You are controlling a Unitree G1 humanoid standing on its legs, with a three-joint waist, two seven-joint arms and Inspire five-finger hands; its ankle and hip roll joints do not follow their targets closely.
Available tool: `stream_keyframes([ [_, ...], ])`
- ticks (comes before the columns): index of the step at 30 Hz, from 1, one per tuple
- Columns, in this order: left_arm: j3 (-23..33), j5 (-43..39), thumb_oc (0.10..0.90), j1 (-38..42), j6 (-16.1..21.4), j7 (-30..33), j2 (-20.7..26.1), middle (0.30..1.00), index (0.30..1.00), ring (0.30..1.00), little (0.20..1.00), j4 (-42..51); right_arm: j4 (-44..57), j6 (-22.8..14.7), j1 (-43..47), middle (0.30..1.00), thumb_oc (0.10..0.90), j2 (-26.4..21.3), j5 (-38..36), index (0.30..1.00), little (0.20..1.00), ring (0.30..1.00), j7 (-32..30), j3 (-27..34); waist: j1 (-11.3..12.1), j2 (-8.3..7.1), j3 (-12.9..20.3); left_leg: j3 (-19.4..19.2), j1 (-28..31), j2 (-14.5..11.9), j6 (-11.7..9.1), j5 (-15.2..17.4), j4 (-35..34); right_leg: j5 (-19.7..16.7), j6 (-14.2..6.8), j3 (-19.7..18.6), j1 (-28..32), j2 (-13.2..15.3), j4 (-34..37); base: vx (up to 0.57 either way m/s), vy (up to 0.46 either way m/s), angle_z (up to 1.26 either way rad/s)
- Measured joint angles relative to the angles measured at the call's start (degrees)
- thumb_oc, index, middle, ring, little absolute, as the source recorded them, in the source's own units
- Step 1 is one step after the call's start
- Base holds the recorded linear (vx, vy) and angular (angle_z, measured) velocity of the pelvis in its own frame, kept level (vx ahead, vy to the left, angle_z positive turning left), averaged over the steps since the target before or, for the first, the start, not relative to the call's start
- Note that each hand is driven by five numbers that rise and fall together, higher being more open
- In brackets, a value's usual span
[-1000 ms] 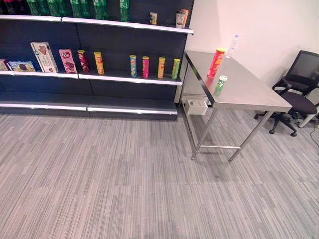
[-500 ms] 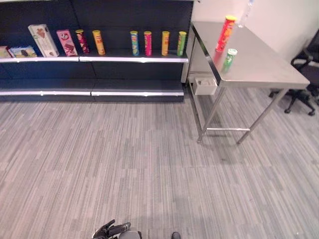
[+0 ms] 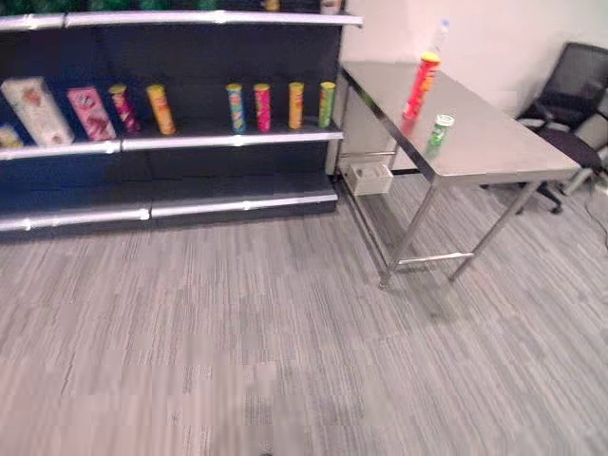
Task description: Put the goods on the table back onto the shelves and tidy them up.
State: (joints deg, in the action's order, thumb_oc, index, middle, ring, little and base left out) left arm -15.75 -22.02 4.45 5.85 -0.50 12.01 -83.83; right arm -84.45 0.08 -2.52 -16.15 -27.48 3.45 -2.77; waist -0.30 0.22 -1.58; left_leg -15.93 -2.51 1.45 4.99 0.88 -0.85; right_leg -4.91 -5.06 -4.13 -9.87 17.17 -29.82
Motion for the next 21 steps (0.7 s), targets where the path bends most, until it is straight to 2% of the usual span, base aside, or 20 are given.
stream_keyframes([
  [1,-3.1,2.9,0.8,1.4,0.3,-0.1,0.3,0.9,0.9,0.9,0.9,1.4,1.7,-0.2,0.4,0.9,0.8,-1.3,0.3,0.9,0.9,0.9,-0.2,-2.7,-1.0,0.27,0.3,-0.3,2.3,2.3,1.2,0.1,-2.3,-2.2,0.5,0.4,-2.8,2.0,-4.8,0.28,0.361,-0.25],
  [2,-4.7,4.5,0.8,2.1,0.5,0.1,0.4,0.9,0.9,0.9,0.9,2.2,2.4,-0.1,1.0,0.9,0.8,-1.9,0.5,0.9,0.9,0.9,-0.3,-4.4,-1.2,0.3,0.2,-0.6,3.2,3.2,2.2,0.0,-3.3,-2.7,0.9,-0.1,-4.2,2.5,-6.4,0.4,0.409,-0.29],
  [3,-9.3,9.5,0.8,3.3,0.8,0.9,1.4,0.9,0.9,0.9,0.9,4.3,4.8,-0.6,1.9,0.9,0.8,-3.1,1.5,0.9,0.9,0.9,-0.9,-6.9,-2.6,1.54,-0.5,-0.4,4.0,3.2,3.1,-0.2,-4.3,3.2,0.1,-2.6,-6.3,-1.4,-7.7,0.28,0.214,-0.33],
  [4,-9.5,12.5,0.8,5.4,0.6,1.1,1.7,0.9,0.9,0.9,0.9,6.3,7.7,-1.0,3.5,0.9,0.8,-2.7,1.9,0.9,0.9,0.9,-1.0,-6.6,-4.6,3.15,-2.2,-0.3,4.2,1.2,2.9,-0.4,-4.2,8.0,0.4,-2.9,-7.6,-8.6,-4.5,0.37,0.255,-0.22],
  [5,-9.0,13.4,0.8,6.4,0.7,1.1,2.5,0.9,0.9,0.9,0.9,6.6,9.5,-1.1,4.6,0.9,0.8,-2.2,1.9,0.9,0.9,0.9,-0.9,-6.8,-5.2,4.86,-3.5,0.3,4.0,-0.5,2.1,-1.0,-4.2,10.2,1.1,-2.4,-8.4,-13.1,-2.0,0.36,0.134,0.23],
  [6,-8.2,13.8,0.8,9.0,0.9,1.0,2.5,0.9,0.9,0.9,0.9,6.2,10.0,-2.2,5.9,0.9,0.8,-0.6,1.9,0.9,0.9,0.9,-1.1,-7.0,-6.9,4.56,-4.6,3.2,3.8,-0.4,-1.8,-2.0,-4.1,10.4,0.4,-0.2,-10.2,-18.0,3.0,0.44,0.124,0.45],
  [7,-8.0,13.7,0.8,10.0,1.3,1.2,2.5,0.9,0.9,0.9,0.9,6.2,10.4,-2.1,5.9,0.9,0.8,0.2,1.9,0.9,0.9,0.9,-1.0,-7.4,-6.7,3.86,-4.4,4.5,3.7,-0.1,-5.3,-0.5,-3.7,9.9,0.9,1.1,-11.6,-20.3,5.2,0.56,0.117,0.63],
  [8,-7.7,13.6,0.8,11.6,2.1,1.3,0.5,0.9,0.9,0.9,0.9,6.3,10.9,-2.2,5.0,0.9,0.8,1.0,1.9,0.9,0.9,0.9,-1.0,-8.1,-7.9,2.85,-5.2,5.5,4.6,1.3,-5.5,3.6,-2.7,8.6,2.7,4.0,-13.2,-23.9,9.3,0.57,0.084,0.57],
  [9,-7.1,13.6,0.8,12.5,1.6,1.1,-0.2,0.9,0.9,0.9,0.9,5.2,10.5,-2.4,5.2,0.9,0.8,1.5,1.9,0.9,0.9,0.9,-1.0,-8.0,-8.3,2.49,-5.9,7.0,5.6,2.4,-4.4,4.4,-2.5,8.1,2.8,5.9,-12.9,-24.6,14.0,0.62,0.069,0.88],
  [10,-6.6,13.6,0.8,12.3,1.5,0.3,-1.3,0.9,0.9,0.9,0.9,5.1,10.5,-2.1,4.5,0.9,0.8,1.8,1.9,0.9,0.9,0.9,-1.0,-7.8,-9.9,1.71,-5.8,8.8,7.0,4.2,-3.8,4.8,-3.0,6.5,2.5,7.3,-12.9,-24.5,18.4,0.42,0.042,0.9],
  [11,-6.6,13.6,0.8,12.0,1.5,-0.3,-2.3,0.9,0.9,0.9,0.9,5.4,10.4,-1.9,3.7,0.9,0.8,1.9,1.9,0.9,0.9,0.9,-1.0,-7.2,-10.2,1.11,-6.0,9.2,8.6,5.6,-3.3,5.1,-4.2,4.6,2.7,9.0,-14.1,-24.2,19.8,0.59,-0.01,1.13],
  [12,-6.8,13.7,0.8,10.6,1.2,-1.1,-5.0,0.9,0.9,0.9,0.9,5.5,6.1,-2.0,2.9,0.9,0.8,2.2,1.9,0.9,0.9,0.9,-1.1,-4.6,-11.4,0.64,-6.6,12.0,11.2,7.6,-1.1,6.7,-4.2,2.5,2.3,13.5,-14.0,-22.8,25.0,0.55,-0.082,1.09],
  [14,-8.9,14.6,0.8,8.0,0.7,-1.6,-7.1,0.9,0.9,0.9,0.9,5.5,2.3,-1.2,1.7,0.9,0.8,2.0,1.9,0.9,0.9,0.9,-1.2,-2.4,-13.1,1.85,-5.9,16.7,14.0,7.8,-0.3,9.0,-4.1,1.8,3.6,15.2,-14.5,-21.6,25.1,0.55,-0.11,1.21],
  [15,-9.1,15.7,0.8,6.1,0.3,-2.9,-8.2,0.9,0.9,0.9,0.9,5.6,0.8,-0.3,0.2,0.9,0.8,1.7,1.9,0.9,0.9,0.9,-1.2,-1.7,-14.5,3.13,-5.1,19.1,16.1,6.9,-1.9,10.6,-4.3,1.0,4.8,16.6,-13.5,-21.8,24.8,0.65,-0.162,1.06],
  [16,-10.0,16.7,0.8,2.2,0.2,-3.7,-8.9,0.9,0.9,0.9,0.9,5.5,-2.0,0.7,-1.9,0.9,0.8,1.3,1.9,0.9,0.9,0.9,-1.3,-0.7,-14.3,4.26,-4.1,19.2,20.8,6.1,-4.2,11.1,-3.1,-4.1,11.6,17.1,-9.7,-22.7,24.9,0.46,-0.126,0.66],
  [17,-10.3,16.7,0.8,0.6,-0.2,-3.8,-9.1,0.9,0.9,0.9,0.9,5.4,-2.8,0.8,-1.8,0.9,0.8,0.9,1.9,0.9,0.9,0.9,-1.2,-0.8,-14.1,5.08,-4.0,18.5,22.4,4.7,-5.5,10.4,-1.0,-3.9,14.8,16.6,-6.8,-23.7,25.6,0.45,-0.127,0.27],
  [18,-10.2,16.6,0.8,0.3,-0.4,-3.9,-8.8,0.9,0.9,0.9,0.9,5.2,-2.8,0.6,-2.0,0.9,0.8,0.7,1.8,0.9,0.9,0.9,-1.2,-1.1,-14.3,5.32,-3.4,19.0,22.8,4.3,-7.7,9.1,0.0,-3.0,14.4,16.6,-5.1,-23.7,26.5,0.23,-0.054,0.07],
  [19,-10.2,16.6,0.8,0.4,0.2,-3.8,-8.2,0.9,0.9,0.9,0.9,4.0,-2.4,0.1,-1.9,0.9,0.8,0.3,0.5,0.9,0.9,0.9,-1.1,-1.3,-14.2,5.36,-0.8,19.5,21.4,4.1,-9.2,8.7,3.7,-3.3,14.2,16.1,-2.4,-23.7,28.9,0.24,-0.051,0.09],
  [20,-10.0,16.6,0.8,0.7,0.4,-3.7,-7.5,0.9,0.9,0.9,0.9,4.1,-2.2,-0.3,-0.9,0.9,0.8,0.0,-0.3,0.9,0.9,0.9,-1.0,-1.3,-14.0,5.48,0.0,19.4,21.1,3.6,-9.4,8.1,4.5,-2.2,12.7,15.4,-0.9,-23.7,30.1,0.51,-0.105,0.11],
  [21,-10.0,16.7,0.8,1.9,0.3,-3.6,-6.7,0.9,0.9,0.9,0.9,3.7,-0.2,-0.8,0.5,0.9,0.8,-1.0,-1.0,0.9,0.9,0.9,-1.1,-1.7,-14.5,5.65,0.1,19.4,19.2,1.9,-12.9,7.3,10.0,-1.7,12.1,15.2,2.2,-23.7,31.6,0.4,-0.089,0.04],
])
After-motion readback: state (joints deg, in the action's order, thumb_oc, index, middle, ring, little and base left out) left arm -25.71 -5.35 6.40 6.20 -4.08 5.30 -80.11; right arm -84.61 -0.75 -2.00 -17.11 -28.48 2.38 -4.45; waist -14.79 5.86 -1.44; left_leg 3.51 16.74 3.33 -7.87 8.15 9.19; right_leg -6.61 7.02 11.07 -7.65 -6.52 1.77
